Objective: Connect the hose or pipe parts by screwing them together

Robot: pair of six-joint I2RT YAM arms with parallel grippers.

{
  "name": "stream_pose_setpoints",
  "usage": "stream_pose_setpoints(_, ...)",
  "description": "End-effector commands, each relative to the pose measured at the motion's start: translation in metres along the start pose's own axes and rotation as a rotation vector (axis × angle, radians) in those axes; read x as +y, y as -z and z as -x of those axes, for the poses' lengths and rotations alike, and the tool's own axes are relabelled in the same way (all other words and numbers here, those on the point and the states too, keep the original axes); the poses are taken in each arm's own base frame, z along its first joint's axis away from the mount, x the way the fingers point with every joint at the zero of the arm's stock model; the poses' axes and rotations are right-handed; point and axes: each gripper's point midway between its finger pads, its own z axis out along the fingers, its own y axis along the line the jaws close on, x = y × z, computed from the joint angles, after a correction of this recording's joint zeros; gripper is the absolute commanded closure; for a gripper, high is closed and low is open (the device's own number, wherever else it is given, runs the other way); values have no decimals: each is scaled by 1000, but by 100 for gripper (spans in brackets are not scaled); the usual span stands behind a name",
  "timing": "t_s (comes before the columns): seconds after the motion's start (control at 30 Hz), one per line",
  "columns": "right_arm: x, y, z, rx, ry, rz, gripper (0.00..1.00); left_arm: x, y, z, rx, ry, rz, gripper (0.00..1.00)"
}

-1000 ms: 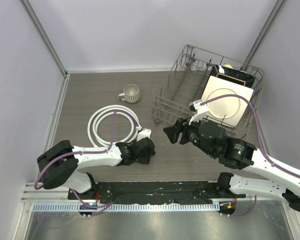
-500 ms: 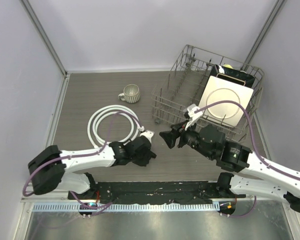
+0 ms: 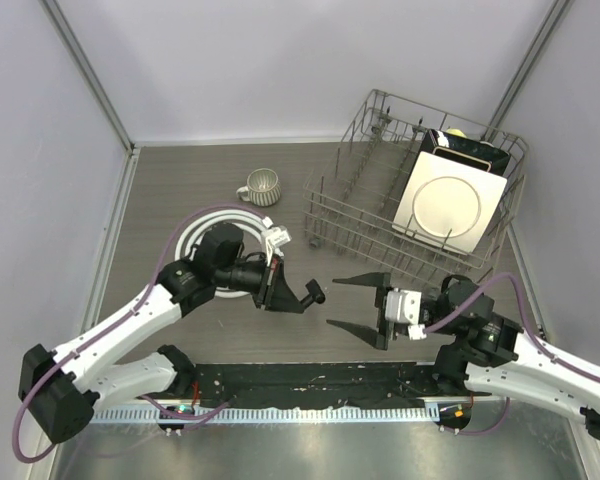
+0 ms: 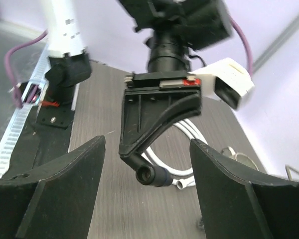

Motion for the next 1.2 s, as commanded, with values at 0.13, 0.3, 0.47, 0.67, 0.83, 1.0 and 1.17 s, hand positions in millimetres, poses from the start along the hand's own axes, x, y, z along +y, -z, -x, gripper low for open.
stream_pose_setpoints(0.13, 38, 8, -14, 98, 198, 306, 27, -74, 18, -3, 100, -68, -461, 100)
stream_pose_setpoints(0.3, 45, 9, -19, 111, 195, 345, 29, -67, 15, -14, 164, -65, -477, 100)
stream_pose_setpoints(0.47, 37, -6, -15, 89, 216, 323, 29, -58, 10, -24, 208, -36, -479, 100)
stream_pose_setpoints(0.67, 43, -16, -29, 118, 205, 374, 31, -59, 9, -21, 208, -47, -494, 100)
stream_pose_setpoints(0.83, 44, -21, -33, 132, 212, 390, 39, -61, 11, -22, 214, -50, -507, 100)
stream_pose_setpoints(1.0, 43, -25, -40, 149, 235, 397, 45, -62, 12, -23, 217, -56, -520, 100)
stream_pose_setpoints(1.17, 42, -27, -39, 141, 236, 394, 47, -61, 11, -23, 222, -52, -526, 100)
